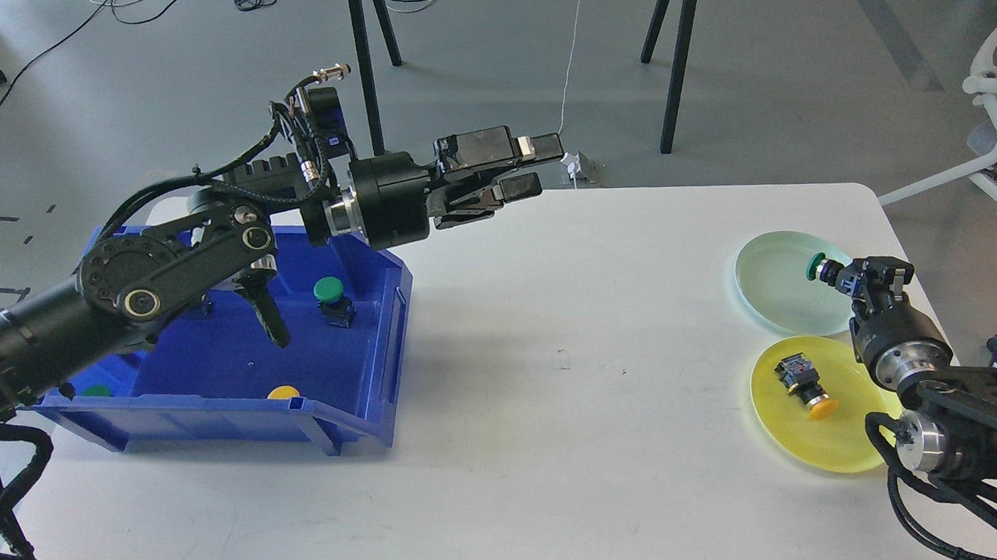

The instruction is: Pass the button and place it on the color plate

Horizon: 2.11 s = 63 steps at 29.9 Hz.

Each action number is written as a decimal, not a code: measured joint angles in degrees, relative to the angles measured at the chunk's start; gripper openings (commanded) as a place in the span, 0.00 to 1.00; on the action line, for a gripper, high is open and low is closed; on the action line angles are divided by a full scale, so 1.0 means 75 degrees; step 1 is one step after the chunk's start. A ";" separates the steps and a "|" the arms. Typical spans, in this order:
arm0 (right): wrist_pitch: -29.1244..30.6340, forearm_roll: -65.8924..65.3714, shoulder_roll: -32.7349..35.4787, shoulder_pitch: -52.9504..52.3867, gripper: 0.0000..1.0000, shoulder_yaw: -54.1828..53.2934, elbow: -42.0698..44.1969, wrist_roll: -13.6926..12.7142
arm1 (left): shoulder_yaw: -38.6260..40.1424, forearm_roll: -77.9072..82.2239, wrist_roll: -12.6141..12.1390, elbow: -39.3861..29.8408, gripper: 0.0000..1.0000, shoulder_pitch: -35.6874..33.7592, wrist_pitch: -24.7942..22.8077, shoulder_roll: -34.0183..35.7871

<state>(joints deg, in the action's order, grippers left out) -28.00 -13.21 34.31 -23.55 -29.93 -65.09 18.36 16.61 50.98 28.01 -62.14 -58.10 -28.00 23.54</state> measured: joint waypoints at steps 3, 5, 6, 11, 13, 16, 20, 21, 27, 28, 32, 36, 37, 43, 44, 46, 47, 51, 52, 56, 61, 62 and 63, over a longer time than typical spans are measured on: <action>0.0000 0.0024 -0.0348 -0.0083 0.02 -0.0182 0.0453 -0.0086 | 0.0000 0.0000 0.0000 0.0000 0.86 0.0009 0.0000 -0.0004; 0.0000 0.0054 -0.0557 -0.0117 0.02 -0.0332 0.0726 -0.0136 | 0.0001 -0.0001 0.0000 -0.0001 0.86 0.0009 0.0000 -0.0002; 0.0000 0.0069 -0.0657 -0.0129 0.03 -0.0396 0.0855 -0.0190 | 0.0001 -0.0001 0.0000 -0.0001 0.86 0.0009 0.0000 -0.0003; 0.0000 0.0085 -0.1041 -0.0212 0.17 -0.0707 0.1361 -0.0401 | 0.0001 0.0000 0.0000 0.0000 0.86 0.0011 0.0000 -0.0003; 0.0000 0.0085 -0.1221 -0.0290 0.33 -0.0799 0.1588 -0.0464 | 0.0001 -0.0001 0.0000 0.0000 0.86 0.0012 0.0000 -0.0005; 0.0000 0.0086 -0.1423 -0.0383 0.54 -0.0930 0.1844 -0.0547 | 0.0001 -0.0001 0.0000 0.0000 0.86 0.0012 0.0000 -0.0009; 0.0000 0.0093 -0.1593 -0.0408 0.81 -0.1175 0.1908 -0.0571 | 0.0001 -0.0011 0.0000 0.0001 0.86 0.0012 0.0000 -0.0011; 0.0000 0.0097 -0.1612 -0.0409 0.89 -0.1207 0.1904 -0.0572 | 0.0001 -0.0012 0.0000 0.0001 0.86 0.0012 0.0000 -0.0011; 0.0000 0.0176 -0.1683 -0.0434 0.97 -0.1259 0.1818 -0.0574 | 0.0009 -0.0038 0.0000 0.0001 0.87 0.0012 0.0000 -0.0010; 0.0000 0.0184 -0.1703 -0.0443 0.97 -0.1270 0.1791 -0.0574 | 0.0009 -0.0088 -0.0001 0.0001 0.87 0.0012 0.0000 -0.0011; -0.0002 0.0194 -0.1727 -0.0500 0.99 -0.1545 0.1229 -0.0574 | 0.0007 -0.0315 -0.0001 0.0041 0.88 0.0012 0.0001 -0.0075; 0.0000 0.0194 -0.1659 -0.0538 0.99 -0.1950 0.0384 -0.0514 | 0.0079 -0.0965 -0.0003 0.0331 0.90 0.0012 0.0285 -0.0118; -0.0001 0.0194 -0.1608 -0.0553 0.99 -0.2054 0.0139 -0.0498 | 0.0171 -0.1385 -0.0003 0.0397 0.91 0.0012 0.0399 -0.0095; -0.0001 0.0187 -0.0639 -0.0866 0.99 -0.2157 -0.1449 -0.0235 | 0.0887 -0.3855 -0.0003 0.0588 0.99 0.0454 0.0196 0.0760; 0.0001 0.0187 -0.0413 -0.0910 0.99 -0.2104 -0.1791 -0.0190 | 0.0984 -0.4107 -0.0003 0.0609 0.99 0.0567 0.0106 0.0935; 0.0052 0.0187 -0.0003 -0.0958 0.99 -0.2024 -0.2331 -0.0155 | 0.1129 -0.4364 -0.0002 0.0696 0.99 0.0782 0.0032 0.1179; 0.0213 0.0187 0.0203 -0.0981 0.99 -0.1997 -0.2547 -0.0144 | 0.1191 -0.4422 -0.0003 0.0775 0.99 0.0903 0.0014 0.1272; 0.1644 0.0313 0.0693 -0.1059 0.99 -0.1958 -0.2883 -0.0094 | 0.1513 -0.4485 -0.0003 0.1080 0.99 0.1289 0.0000 0.1442; 0.2064 0.0411 0.0754 -0.1060 0.99 -0.1964 -0.2886 -0.0068 | 0.1589 -0.4486 -0.0003 0.1139 0.99 0.1369 0.0000 0.1450; 0.4350 0.1110 0.1065 -0.0999 0.99 -0.2038 -0.2752 0.0133 | 0.1785 -0.4482 -0.0003 0.1315 0.99 0.1570 0.0000 0.1455; 0.7140 0.1912 0.1151 -0.0922 0.99 -0.2054 -0.1727 0.0471 | 0.1804 -0.4455 -0.0003 0.1343 0.99 0.1592 0.0000 0.1458; 0.7283 0.2124 0.1123 -0.0916 0.99 -0.2045 -0.1553 0.0498 | 0.1805 -0.4454 -0.0003 0.1343 0.99 0.1592 -0.0001 0.1458; 0.7376 0.2333 0.1082 -0.0910 0.99 -0.2020 -0.1404 0.0514 | 0.1806 -0.4454 -0.0002 0.1343 0.99 0.1593 -0.0001 0.1455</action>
<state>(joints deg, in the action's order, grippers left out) 27.32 4.28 42.43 -30.38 -45.08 -75.62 22.22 30.16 17.57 27.99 -52.07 -46.15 -28.01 34.45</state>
